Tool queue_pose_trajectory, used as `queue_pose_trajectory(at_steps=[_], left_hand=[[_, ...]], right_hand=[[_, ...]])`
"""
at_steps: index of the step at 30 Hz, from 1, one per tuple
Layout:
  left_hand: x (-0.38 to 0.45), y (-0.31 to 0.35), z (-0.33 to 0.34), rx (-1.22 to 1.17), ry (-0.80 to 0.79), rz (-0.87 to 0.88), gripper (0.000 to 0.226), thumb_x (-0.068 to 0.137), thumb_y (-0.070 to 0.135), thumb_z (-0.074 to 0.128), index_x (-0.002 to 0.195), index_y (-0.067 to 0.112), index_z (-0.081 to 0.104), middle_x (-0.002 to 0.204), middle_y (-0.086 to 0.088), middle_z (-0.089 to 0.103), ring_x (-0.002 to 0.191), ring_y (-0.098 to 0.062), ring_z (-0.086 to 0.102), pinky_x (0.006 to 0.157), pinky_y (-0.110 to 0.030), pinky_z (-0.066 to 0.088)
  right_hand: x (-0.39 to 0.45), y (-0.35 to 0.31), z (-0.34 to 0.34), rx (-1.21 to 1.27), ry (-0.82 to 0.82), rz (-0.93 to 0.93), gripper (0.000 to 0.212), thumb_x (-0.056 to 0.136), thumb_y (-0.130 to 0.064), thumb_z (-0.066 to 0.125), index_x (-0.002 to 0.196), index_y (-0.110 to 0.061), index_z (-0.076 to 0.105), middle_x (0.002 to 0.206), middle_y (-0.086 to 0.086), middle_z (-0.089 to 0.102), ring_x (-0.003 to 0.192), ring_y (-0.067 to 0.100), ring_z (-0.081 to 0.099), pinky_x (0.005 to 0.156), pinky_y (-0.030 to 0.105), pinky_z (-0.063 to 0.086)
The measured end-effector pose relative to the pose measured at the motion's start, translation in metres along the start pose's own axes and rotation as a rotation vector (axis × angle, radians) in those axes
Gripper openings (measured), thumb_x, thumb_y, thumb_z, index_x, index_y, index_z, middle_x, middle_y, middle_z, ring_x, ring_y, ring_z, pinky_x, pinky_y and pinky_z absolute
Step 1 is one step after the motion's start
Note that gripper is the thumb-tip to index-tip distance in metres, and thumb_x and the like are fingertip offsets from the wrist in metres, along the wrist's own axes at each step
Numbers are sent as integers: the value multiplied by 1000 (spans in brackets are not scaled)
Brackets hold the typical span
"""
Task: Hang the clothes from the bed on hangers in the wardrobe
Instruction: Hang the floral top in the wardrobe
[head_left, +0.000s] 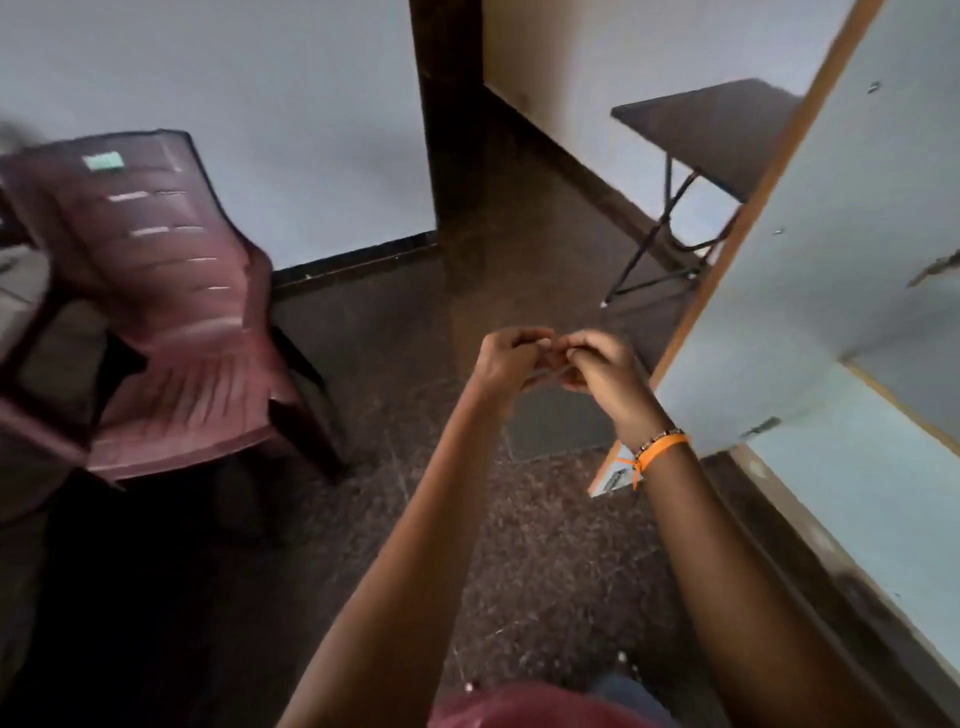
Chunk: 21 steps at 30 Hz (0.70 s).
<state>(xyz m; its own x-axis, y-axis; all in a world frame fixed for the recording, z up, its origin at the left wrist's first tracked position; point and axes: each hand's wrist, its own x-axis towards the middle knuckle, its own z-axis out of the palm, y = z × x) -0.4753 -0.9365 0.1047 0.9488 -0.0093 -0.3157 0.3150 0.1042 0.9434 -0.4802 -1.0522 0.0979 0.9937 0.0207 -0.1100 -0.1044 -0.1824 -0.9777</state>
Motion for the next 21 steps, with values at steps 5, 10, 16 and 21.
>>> queue_pose_trajectory(at_steps=[5, 10, 16, 21], left_hand=[[-27, -7, -141, -69, 262, -16, 22, 94, 0, 50, 114, 0, 60, 45, 9, 60, 39, 3, 55, 39, -11, 42], [-60, -22, -274, -202, 562, -34, 13, 92, 4, 54, 93, 14, 62, 75, -5, 63, 64, -9, 59, 58, -18, 49], [-84, -25, -410, -261, 826, -55, 10, 88, 7, 61, 93, 15, 64, 75, 2, 63, 72, -6, 59, 70, -22, 49], [-82, -26, -510, -337, 1029, -121, 18, 94, 8, 52, 86, 19, 64, 75, 2, 56, 69, -4, 52, 68, -21, 49]], right_hand=[[10, -7, 146, -30, -243, 14, 36, 89, 10, 35, 76, -15, 57, 68, 2, 56, 45, -6, 53, 47, 11, 43], [10, -18, 292, -75, -539, 10, 30, 89, 8, 39, 80, -11, 61, 68, 1, 61, 49, -3, 56, 51, 14, 47], [20, -34, 451, -72, -855, 16, 25, 90, 3, 40, 94, -3, 64, 78, 0, 67, 69, 7, 63, 63, 16, 52], [37, -62, 580, -78, -1055, 26, 25, 92, 0, 39, 92, -6, 62, 75, 4, 63, 68, 10, 59, 68, 20, 49]])
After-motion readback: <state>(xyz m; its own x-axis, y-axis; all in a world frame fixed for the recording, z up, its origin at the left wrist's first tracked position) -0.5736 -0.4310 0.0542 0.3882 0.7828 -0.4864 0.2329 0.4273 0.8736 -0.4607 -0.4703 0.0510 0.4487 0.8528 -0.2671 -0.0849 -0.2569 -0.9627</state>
